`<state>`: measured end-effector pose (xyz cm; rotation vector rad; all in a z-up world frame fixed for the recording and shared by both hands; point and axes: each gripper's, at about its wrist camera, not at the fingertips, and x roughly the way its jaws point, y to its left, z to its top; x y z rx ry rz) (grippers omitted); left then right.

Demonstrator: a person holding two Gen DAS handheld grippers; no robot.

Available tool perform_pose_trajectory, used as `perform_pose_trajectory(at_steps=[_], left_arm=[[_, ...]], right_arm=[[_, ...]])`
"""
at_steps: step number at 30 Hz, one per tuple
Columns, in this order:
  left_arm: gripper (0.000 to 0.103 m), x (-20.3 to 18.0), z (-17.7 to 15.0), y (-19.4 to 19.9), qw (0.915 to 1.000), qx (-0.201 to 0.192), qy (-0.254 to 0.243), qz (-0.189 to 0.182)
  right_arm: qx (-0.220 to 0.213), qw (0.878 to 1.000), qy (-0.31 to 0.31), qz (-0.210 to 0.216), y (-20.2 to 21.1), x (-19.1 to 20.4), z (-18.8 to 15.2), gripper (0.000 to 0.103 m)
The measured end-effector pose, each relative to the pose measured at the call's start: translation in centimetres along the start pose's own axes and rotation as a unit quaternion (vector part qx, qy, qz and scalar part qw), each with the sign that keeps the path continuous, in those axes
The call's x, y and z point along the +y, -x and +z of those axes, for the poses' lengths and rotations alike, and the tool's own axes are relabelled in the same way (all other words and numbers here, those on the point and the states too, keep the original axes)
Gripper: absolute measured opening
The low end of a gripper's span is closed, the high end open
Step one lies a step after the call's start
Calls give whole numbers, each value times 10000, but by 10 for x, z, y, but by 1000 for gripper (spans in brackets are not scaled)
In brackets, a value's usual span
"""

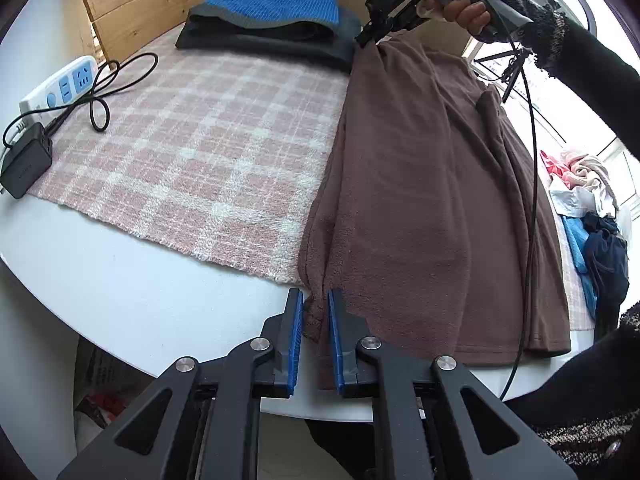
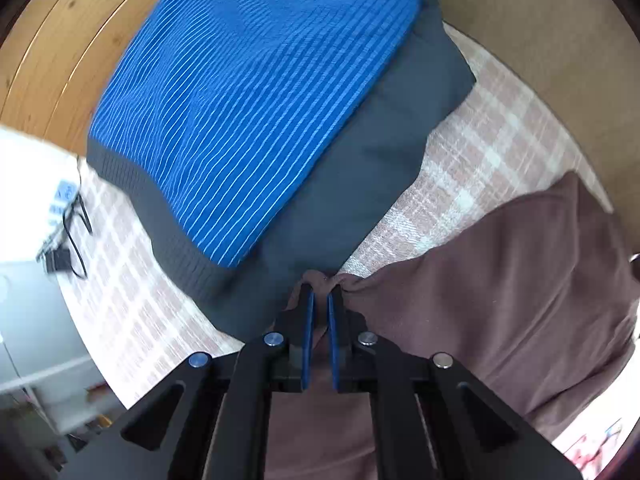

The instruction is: Fold clothes

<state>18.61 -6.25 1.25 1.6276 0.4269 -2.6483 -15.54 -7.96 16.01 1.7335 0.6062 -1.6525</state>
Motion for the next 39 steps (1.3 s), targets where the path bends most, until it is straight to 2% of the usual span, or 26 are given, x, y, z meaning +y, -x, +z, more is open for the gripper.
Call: perform_pose_trajectory(at_steps=[2,3,6,10,12,13,16,17,18,19,21,25,28,29,30,31,34,35,36,39], left_arm=[[19,5,0,1,9999,75,120,51],[18,10,-1,1,9996,167,221,74],[16,18,-4,7,9988,73,482,-8],[16,5,-10,9,9995,127,292,-82],[16,-2,-14,6,9996,181,214,-105],[16,-4,-15,4,9995,206,187,-118],[16,-7,-18,-2,9995,277,110,-77],[16,-8,-18,-3,9995,294,102,-80],[16,-8,-18,-4,9994,310,96,-86],[15,-9,-18,-3,9995,296,94,-81],[9,-11,-16,6,9996,193,100,-169],[10,-12,-11,17,9998,-4,151,-97],[26,-3,-5,14,9997,-77,210,93],[40,0,-3,13,9995,-100,235,163],[47,6,-1,10,9991,-101,263,319],[48,9,1,6,9991,-49,275,328],[41,11,3,-8,9995,146,172,227],[27,8,3,-12,9995,204,77,220],[19,4,2,-15,9994,260,-23,217],[13,-3,3,-14,9994,174,-205,240]], right_arm=[[73,9985,450,-290,2,12,-3,9],[69,9975,574,-405,4,16,-6,12],[-21,9978,542,-375,9,20,-11,16],[21,9985,418,-345,5,25,-11,17],[62,9994,265,-191,5,27,-10,25],[90,9997,197,-109,5,28,-10,25],[225,9993,141,-262,-4,30,-11,25],[244,9991,134,-312,-9,31,-14,23],[232,9990,142,-357,-13,32,-17,10],[191,9989,166,-393,-13,32,-20,7],[80,9987,223,-444,-11,30,-22,6],[-94,9982,204,-548,4,28,-25,6],[-173,9979,178,-591,6,31,-21,6],[-170,9978,173,-611,4,32,-21,6],[-167,9977,168,-632,1,33,-20,6],[-141,9974,193,-677,-3,34,-20,6],[-99,9977,193,-639,-7,36,-19,7],[-90,9979,186,-615,-8,36,-19,7],[-98,9982,157,-579,-8,35,-18,7],[-172,9988,44,-446,-3,30,-17,7]])
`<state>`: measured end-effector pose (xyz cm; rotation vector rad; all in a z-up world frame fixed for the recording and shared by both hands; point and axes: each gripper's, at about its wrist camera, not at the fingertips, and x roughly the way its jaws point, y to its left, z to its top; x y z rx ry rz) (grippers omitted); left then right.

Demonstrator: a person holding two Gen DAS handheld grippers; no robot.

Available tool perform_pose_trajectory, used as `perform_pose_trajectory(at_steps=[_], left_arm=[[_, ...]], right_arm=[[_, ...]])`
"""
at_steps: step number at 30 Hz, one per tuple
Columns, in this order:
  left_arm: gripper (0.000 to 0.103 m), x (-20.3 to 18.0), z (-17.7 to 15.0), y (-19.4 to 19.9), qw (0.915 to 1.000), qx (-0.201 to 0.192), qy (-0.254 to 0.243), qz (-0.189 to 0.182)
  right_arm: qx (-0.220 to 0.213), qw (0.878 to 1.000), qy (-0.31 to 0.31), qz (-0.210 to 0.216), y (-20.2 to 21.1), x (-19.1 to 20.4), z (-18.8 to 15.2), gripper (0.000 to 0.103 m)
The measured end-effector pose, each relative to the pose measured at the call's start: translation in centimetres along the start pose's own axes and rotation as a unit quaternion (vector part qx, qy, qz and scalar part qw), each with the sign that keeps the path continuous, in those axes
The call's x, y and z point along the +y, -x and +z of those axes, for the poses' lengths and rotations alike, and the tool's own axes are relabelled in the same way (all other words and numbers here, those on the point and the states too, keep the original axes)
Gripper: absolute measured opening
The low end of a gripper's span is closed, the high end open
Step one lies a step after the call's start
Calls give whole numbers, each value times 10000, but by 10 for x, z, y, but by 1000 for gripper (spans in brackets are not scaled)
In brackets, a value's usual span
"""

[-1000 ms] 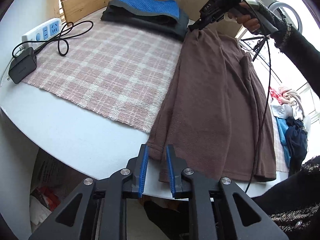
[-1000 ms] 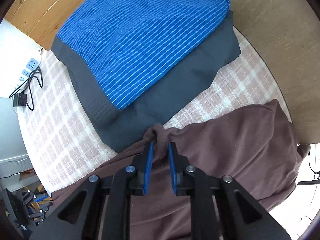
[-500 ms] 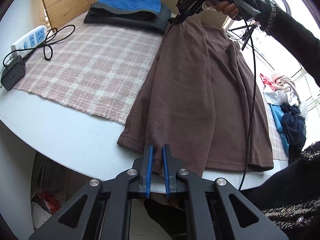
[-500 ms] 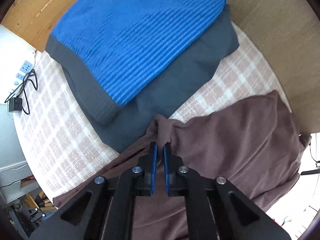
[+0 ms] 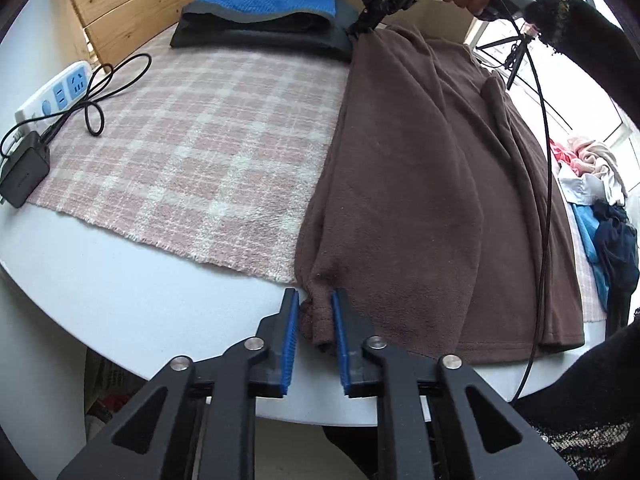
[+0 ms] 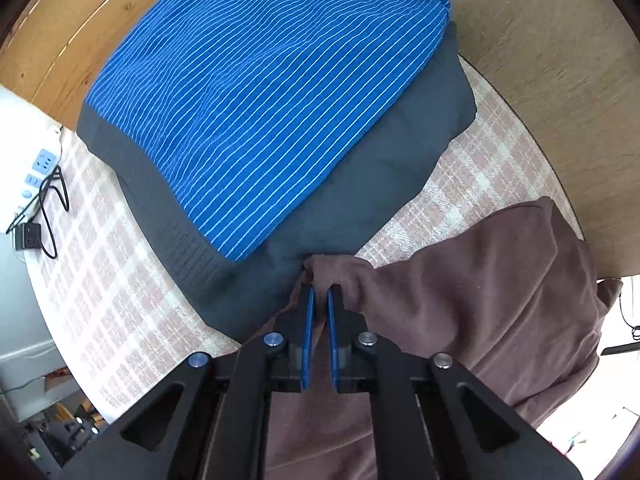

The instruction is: Fold clothes

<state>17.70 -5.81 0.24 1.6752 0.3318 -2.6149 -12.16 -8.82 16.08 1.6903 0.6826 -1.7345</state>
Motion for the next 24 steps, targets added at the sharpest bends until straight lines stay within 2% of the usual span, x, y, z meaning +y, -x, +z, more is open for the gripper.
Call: perform_pose_trajectory(at_steps=[6,9,10,12,15,17,21,24], left_arm=[[12,-11,-5,42,9985,-488,-131,-196],[12,-33,-6,64,9964,-697,-402,-254],[12,-42,-7,70,9954,-733,-520,-322],[12,-62,-10,77,9930,-763,-797,-420],[12,-91,-13,78,9889,-715,-1147,-619],[12,-109,-15,73,9856,-617,-1374,-773],[12,-142,-23,54,9784,-263,-1797,-990],[16,-158,-35,32,9763,317,-1925,-940]], right_arm=[[-464,9969,-312,555,25,-24,-27,6],[-821,9915,-584,823,40,-67,-86,6],[-926,9895,-673,886,48,-76,-88,6],[-1117,9852,-848,981,68,-88,-66,6],[-1364,9795,-1092,1003,94,-117,-92,6],[-1428,9768,-1266,974,90,-138,-110,6],[-1210,9735,-1655,1016,69,-164,-147,7],[-914,9757,-1732,986,57,-175,-159,7]])
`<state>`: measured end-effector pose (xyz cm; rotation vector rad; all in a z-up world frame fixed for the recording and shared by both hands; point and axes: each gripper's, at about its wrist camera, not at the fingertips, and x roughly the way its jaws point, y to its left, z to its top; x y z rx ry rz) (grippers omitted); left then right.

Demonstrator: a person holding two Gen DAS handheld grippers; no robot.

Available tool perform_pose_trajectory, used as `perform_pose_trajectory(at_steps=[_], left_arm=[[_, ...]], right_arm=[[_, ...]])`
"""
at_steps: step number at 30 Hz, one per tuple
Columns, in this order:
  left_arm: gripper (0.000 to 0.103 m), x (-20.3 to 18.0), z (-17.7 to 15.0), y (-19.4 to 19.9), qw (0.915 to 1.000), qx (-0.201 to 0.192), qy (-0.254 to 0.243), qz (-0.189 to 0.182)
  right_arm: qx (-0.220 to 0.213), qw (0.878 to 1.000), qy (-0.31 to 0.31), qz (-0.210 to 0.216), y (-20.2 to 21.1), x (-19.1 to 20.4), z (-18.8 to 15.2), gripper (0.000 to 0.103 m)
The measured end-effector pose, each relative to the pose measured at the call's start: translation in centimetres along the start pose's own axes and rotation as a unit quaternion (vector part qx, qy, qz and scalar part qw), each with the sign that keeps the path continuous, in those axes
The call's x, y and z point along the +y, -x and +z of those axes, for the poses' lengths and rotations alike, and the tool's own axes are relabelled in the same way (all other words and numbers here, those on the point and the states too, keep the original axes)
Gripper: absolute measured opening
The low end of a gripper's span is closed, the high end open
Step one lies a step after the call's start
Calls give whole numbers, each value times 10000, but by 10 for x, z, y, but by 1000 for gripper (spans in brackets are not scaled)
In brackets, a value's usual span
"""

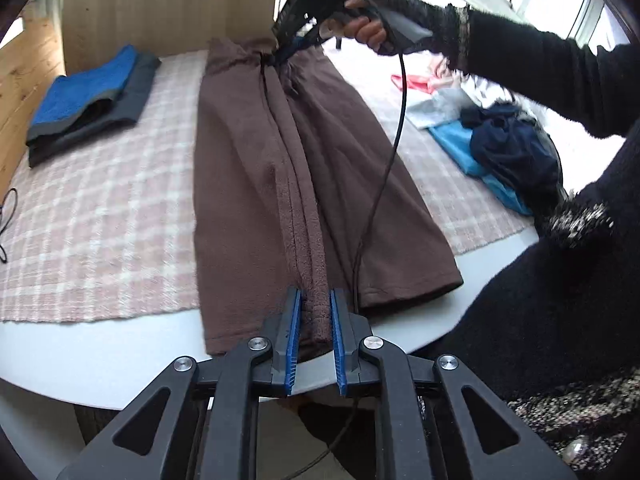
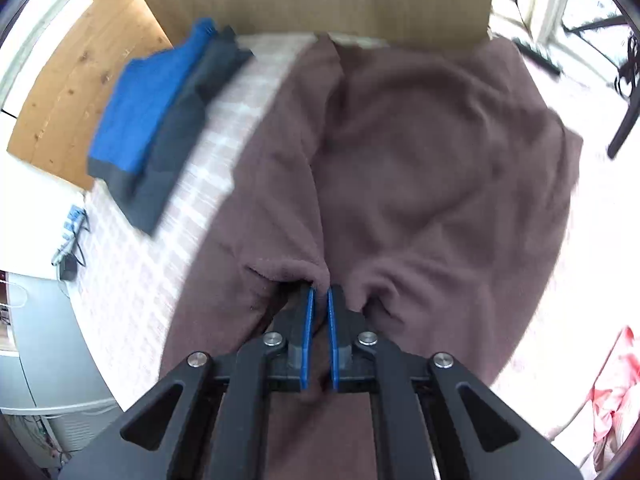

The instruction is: Fold clothes

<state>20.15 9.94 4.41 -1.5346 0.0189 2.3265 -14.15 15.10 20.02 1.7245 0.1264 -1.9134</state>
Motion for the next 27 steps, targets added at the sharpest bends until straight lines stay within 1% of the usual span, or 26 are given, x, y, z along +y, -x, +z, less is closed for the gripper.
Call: perform_pose_trajectory(at_steps=[2,3,4,5,6,8,9,11,12,14,16,17,18,19,20,21,22,23,24,26,27], left_arm=[[16,-5,-3,-1,9996,155,-12,-219],[15,-8,-6,4,9995,131,-36,-298],[15,-8,-8,12,9993,85,-14,-356],[15,-7,-10,20,9991,37,16,-412],[15,-4,-11,30,9991,-53,89,-404],[15,8,-12,47,9989,-232,277,-311],[15,16,-10,50,9985,-319,397,-188],[14,33,-5,53,9969,-440,652,32],[14,40,-1,50,9962,-463,734,75],[14,54,7,41,9947,-506,884,149],[14,59,15,29,9947,-554,858,74],[14,60,19,23,9949,-543,845,74],[14,63,22,14,9951,-493,852,26],[14,63,21,3,9955,-352,882,23],[14,64,19,-9,9956,-199,916,28],[14,65,18,-21,9955,-45,949,34],[14,64,13,-30,9956,152,926,45],[14,61,8,-27,9964,45,844,84],[14,60,7,-25,9964,119,837,73],[14,57,11,-16,9963,116,843,126],[14,53,17,-12,9969,-18,786,54]], right_arm=[[50,9999,121,-10,10,-2,-4,10],[62,9998,197,-5,16,-3,-6,13],[3,9996,292,-15,25,-2,-6,17],[-106,9991,399,-37,36,1,-6,26],[-236,9986,480,-35,48,4,-4,31],[-486,9975,511,67,65,11,5,32],[-596,9967,544,118,71,16,10,32],[-750,9944,744,81,70,34,16,32],[-820,9929,855,46,69,44,18,32],[-835,9916,975,186,59,59,27,32],[-700,9919,977,422,42,68,34,32],[-645,9920,987,442,32,69,37,32],[-602,9923,1006,397,23,68,39,32],[-559,9925,1042,304,15,64,42,32],[-490,9930,1070,113,7,57,43,32],[-353,9938,1035,-209,-1,48,44,32],[-165,9946,964,-358,-6,37,44,32],[33,9954,893,-346,-9,25,44,31],[101,9966,793,-182,-6,13,44,30],[-218,9987,405,226,18,-5,49,31],[-426,9981,244,362,30,-12,55,31]])
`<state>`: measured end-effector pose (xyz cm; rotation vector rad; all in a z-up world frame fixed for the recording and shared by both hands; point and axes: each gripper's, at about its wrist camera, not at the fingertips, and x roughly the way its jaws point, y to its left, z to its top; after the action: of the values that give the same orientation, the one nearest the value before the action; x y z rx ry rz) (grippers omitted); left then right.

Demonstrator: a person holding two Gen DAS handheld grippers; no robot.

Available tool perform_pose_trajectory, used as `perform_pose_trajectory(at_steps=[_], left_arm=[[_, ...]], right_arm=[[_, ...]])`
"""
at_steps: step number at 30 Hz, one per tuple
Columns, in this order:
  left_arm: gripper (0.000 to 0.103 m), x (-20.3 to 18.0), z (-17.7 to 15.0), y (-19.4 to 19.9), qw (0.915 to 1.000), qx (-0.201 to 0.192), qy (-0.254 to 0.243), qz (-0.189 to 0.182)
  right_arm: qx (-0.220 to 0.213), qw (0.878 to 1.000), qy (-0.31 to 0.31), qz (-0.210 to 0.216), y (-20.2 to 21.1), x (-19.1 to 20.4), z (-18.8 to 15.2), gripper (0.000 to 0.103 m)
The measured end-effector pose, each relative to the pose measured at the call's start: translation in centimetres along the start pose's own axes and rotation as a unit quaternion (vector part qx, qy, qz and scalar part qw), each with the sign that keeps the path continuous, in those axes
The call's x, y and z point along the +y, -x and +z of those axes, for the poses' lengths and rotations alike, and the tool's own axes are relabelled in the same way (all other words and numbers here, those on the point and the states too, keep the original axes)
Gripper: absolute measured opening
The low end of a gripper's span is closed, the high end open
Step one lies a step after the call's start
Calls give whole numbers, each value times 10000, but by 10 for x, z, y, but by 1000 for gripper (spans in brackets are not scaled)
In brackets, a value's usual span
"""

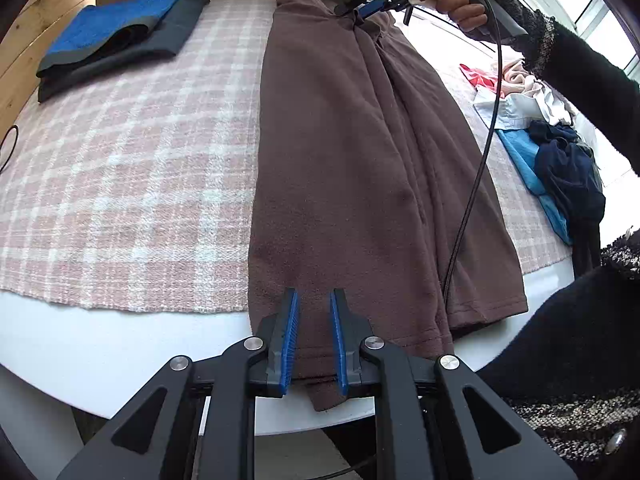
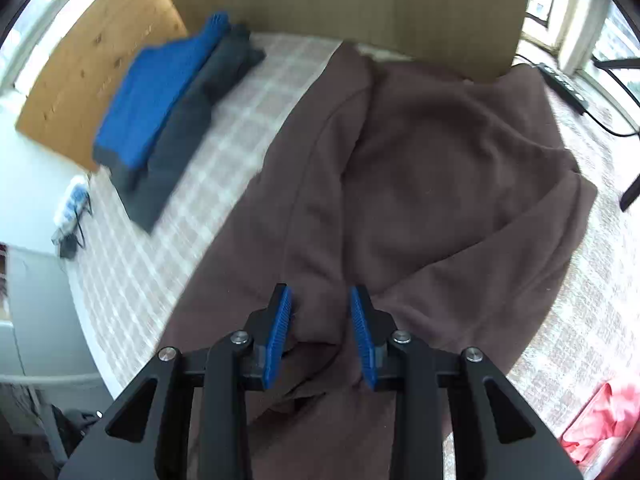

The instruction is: Fold clothes

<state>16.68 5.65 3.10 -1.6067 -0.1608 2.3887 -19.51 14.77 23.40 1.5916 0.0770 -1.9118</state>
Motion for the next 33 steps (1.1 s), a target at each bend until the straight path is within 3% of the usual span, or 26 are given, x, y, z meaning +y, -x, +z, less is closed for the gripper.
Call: perform_pose_trajectory(at_steps=[2,4,9,11,13,14,18,22,25,28,31,33], left_arm=[[14,-10,11,5,9995,-233,-136,-176],[14,-17,23,1,9988,-301,-243,-305],[14,-18,35,-23,9984,-69,-250,-496],[14,-16,33,-32,9982,98,-200,-551],[14,-14,31,-39,9978,190,-142,-621],[14,-13,31,-39,9976,174,-104,-667],[15,-8,29,-41,9963,111,46,-848],[15,-8,28,-36,9965,120,-1,-831],[15,-9,26,-24,9964,-23,-2,-843],[15,-10,23,-13,9951,-217,56,-961],[15,-17,18,-16,9947,-182,-40,-1010],[15,-26,13,-28,9940,-9,-206,-1078]], right_arm=[[-396,9989,-230,115,15,-8,16,32],[-523,9978,-391,143,13,-11,36,36],[-400,9961,-672,416,-24,-9,81,38],[-321,9971,-674,148,-37,-7,93,38],[-266,9975,-642,-151,-45,-7,100,12],[-290,9975,-587,-266,-44,-7,99,5],[-276,9958,-346,-806,-54,-12,93,6],[-428,9970,-303,-573,-38,-5,92,8],[-697,9969,-312,-178,3,5,75,8],[-613,9979,-72,198,29,24,35,8],[-236,9982,42,548,21,40,-15,8],[63,9992,74,389,0,47,-40,8]])
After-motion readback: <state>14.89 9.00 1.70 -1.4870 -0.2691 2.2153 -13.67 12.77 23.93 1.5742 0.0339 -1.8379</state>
